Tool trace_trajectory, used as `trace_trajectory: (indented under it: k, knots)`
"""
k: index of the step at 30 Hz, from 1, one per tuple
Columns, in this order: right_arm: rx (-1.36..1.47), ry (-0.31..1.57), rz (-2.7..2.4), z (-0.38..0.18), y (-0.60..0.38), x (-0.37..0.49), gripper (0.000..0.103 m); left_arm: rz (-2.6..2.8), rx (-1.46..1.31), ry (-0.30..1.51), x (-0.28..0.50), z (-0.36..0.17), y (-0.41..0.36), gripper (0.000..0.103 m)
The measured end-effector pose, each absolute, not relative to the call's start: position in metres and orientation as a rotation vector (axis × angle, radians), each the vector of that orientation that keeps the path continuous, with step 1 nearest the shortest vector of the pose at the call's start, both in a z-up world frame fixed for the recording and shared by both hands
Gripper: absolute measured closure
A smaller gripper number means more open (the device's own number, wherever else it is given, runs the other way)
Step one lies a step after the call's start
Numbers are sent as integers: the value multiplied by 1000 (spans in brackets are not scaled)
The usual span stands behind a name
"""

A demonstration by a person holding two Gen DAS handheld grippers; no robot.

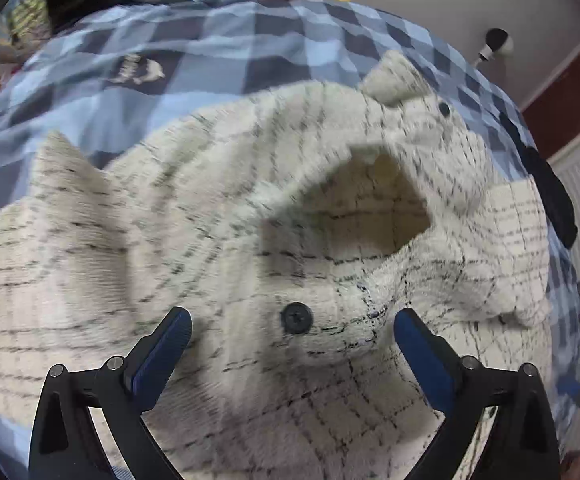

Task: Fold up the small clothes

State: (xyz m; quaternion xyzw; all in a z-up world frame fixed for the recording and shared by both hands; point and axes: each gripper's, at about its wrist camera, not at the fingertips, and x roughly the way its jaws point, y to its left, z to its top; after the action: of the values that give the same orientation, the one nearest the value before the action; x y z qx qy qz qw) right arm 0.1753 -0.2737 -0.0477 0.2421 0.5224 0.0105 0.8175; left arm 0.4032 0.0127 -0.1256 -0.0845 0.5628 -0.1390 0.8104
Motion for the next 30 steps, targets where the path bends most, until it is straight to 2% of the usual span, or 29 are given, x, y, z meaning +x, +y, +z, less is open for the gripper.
trace_trajectory:
  k: [1, 2, 3, 4, 6, 10, 17, 20, 26, 30]
  knots:
    - [515, 1113, 20, -48, -274, 175, 33, -323, -202, 1206, 404, -130, 12, 18]
    - [515, 1115, 19, -49, -274, 176, 33, -356, -229, 1207, 403, -131, 11, 49]
    - [516, 1117, 16, -50, -274, 177, 33, -391, -262, 1213, 403, -133, 10, 69]
    - [517, 1120, 15, -51, -274, 177, 33, -410, -280, 1212, 403, -133, 10, 70]
    - [523, 1126, 14, -53, -274, 178, 33, -442, -256, 1180, 399, -127, 5, 86]
    - [525, 1129, 17, -53, -273, 177, 33, -484, -178, 1134, 393, -97, -3, 92]
    - [512, 1127, 16, -51, -268, 176, 33, -509, -170, 1047, 373, -41, 13, 94]
    - [523, 1126, 20, -51, -268, 175, 33, -486, -170, 1080, 363, -53, 22, 94]
    - [508, 1128, 25, -50, -263, 175, 33, -362, -244, 1253, 360, -126, 38, 93]
    - [524, 1127, 17, -51, -268, 176, 33, -310, -252, 1198, 353, -114, 40, 91]
